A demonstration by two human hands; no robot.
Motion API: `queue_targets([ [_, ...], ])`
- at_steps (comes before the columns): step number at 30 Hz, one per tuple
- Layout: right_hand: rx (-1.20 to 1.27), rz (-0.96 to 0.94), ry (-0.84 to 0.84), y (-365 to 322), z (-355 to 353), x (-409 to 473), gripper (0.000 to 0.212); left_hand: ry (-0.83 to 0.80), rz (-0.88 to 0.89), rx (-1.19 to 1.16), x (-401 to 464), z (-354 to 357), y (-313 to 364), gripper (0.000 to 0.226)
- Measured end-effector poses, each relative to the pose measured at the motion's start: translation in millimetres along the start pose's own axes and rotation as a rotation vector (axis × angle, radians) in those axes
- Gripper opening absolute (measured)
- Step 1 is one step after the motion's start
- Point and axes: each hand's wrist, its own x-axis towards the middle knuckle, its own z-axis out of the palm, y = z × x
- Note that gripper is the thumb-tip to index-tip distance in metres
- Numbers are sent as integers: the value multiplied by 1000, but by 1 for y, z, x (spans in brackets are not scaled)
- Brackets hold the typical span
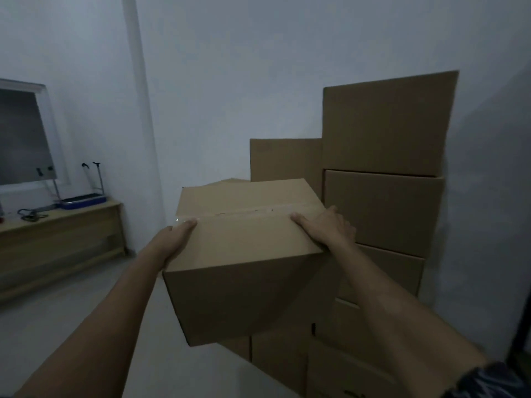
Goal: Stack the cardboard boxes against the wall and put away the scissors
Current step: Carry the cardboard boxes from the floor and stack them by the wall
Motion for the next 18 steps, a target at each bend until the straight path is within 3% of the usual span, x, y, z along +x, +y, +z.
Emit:
queue_targets([
  [4,-1,-12,1,-67,49,33,120,-3,-13,-3,69,-51,-13,112],
  [18,66,-75,74,-278,187,176,112,90,51,-15,323,-181,-10,92],
])
